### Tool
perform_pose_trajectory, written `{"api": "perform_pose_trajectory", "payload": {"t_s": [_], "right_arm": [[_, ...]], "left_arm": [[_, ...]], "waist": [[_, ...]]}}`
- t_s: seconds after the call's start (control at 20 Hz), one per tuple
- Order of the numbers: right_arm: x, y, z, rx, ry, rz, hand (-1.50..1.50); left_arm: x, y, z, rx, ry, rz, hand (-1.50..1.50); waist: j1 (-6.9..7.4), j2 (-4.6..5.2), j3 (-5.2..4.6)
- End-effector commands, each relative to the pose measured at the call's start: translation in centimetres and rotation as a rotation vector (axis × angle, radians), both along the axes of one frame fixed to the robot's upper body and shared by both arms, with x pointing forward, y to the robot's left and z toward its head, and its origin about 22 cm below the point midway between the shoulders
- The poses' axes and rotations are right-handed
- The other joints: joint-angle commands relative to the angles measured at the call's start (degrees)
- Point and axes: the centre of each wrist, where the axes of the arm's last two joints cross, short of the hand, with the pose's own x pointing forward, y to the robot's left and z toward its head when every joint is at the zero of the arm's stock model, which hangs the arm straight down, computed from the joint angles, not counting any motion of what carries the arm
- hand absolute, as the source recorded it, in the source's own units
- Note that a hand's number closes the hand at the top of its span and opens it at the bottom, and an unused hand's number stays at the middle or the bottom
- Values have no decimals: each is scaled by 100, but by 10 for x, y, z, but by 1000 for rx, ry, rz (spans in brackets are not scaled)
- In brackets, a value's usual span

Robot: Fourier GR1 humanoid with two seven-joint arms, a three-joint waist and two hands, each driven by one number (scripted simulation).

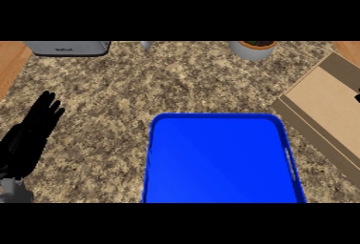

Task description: Pick the bell pepper from the tray and place it in the cardboard box

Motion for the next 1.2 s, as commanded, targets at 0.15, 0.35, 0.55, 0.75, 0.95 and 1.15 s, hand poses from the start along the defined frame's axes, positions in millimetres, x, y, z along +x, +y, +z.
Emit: {"api": "perform_pose_trajectory", "payload": {"t_s": [0.15,0.35,0.55,0.75,0.95,1.15], "right_arm": [[34,-16,-31,67,116,18,150],[25,-46,-75,123,254,-126,150],[30,-58,-84,171,310,-49,-150],[26,-57,-112,234,229,53,-150],[25,-52,-103,469,-2,44,-150],[12,-80,-90,641,-164,-28,-150]], "left_arm": [[21,12,11,2,-26,12,0],[-8,-17,-6,7,6,-6,0],[4,2,7,2,-2,0,0],[4,-25,-4,-15,-2,11,0],[7,-9,-5,6,17,9,0],[13,-10,3,-9,6,32,0]], "waist": [[-3,11,-2],[39,7,3],[-13,-5,0],[-23,-4,2],[-86,-14,3],[-124,-15,4]]}}
